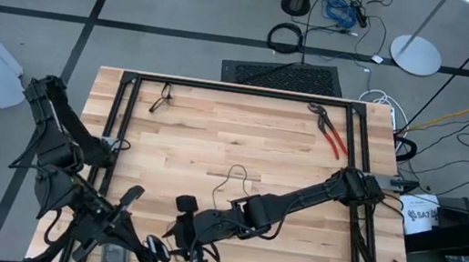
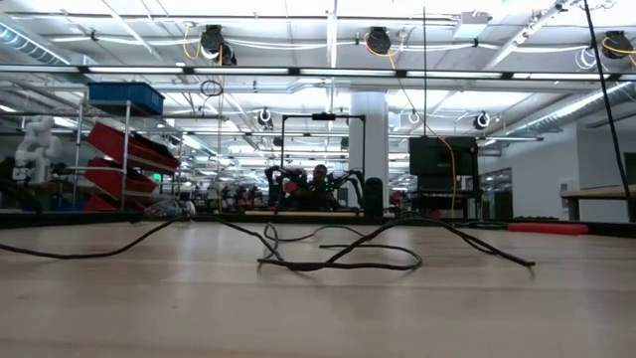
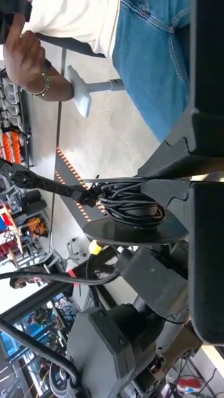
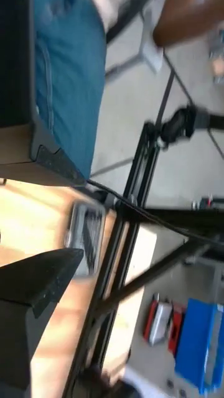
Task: Coil cords
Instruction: Coil the black wire onto the spool
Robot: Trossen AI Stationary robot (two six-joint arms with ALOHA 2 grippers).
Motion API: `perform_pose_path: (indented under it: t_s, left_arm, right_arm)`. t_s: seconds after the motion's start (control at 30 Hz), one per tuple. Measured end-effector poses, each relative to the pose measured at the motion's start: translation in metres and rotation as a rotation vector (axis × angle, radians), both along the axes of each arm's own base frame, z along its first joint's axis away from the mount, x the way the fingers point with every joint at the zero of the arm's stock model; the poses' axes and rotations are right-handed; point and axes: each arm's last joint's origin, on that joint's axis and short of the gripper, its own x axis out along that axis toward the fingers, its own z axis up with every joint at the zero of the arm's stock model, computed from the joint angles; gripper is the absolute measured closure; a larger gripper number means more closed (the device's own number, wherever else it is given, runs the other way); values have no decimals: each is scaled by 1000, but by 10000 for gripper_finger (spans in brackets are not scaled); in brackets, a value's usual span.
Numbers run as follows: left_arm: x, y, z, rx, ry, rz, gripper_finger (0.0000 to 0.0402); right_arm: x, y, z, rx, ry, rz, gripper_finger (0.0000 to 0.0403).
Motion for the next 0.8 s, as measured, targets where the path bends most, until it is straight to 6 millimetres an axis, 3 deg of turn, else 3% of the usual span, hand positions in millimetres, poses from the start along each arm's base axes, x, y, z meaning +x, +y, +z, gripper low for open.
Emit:
perform_pose_path:
  t_s: [0.27,0.8]
  left_arm:
    - [0,0,-1,5,4,4,400]
    - [0,0,-2,13,9,12,400]
  right_arm:
    - [-2,4,0,63,29,103,243]
    - [0,-2,-2,76,63,74,243]
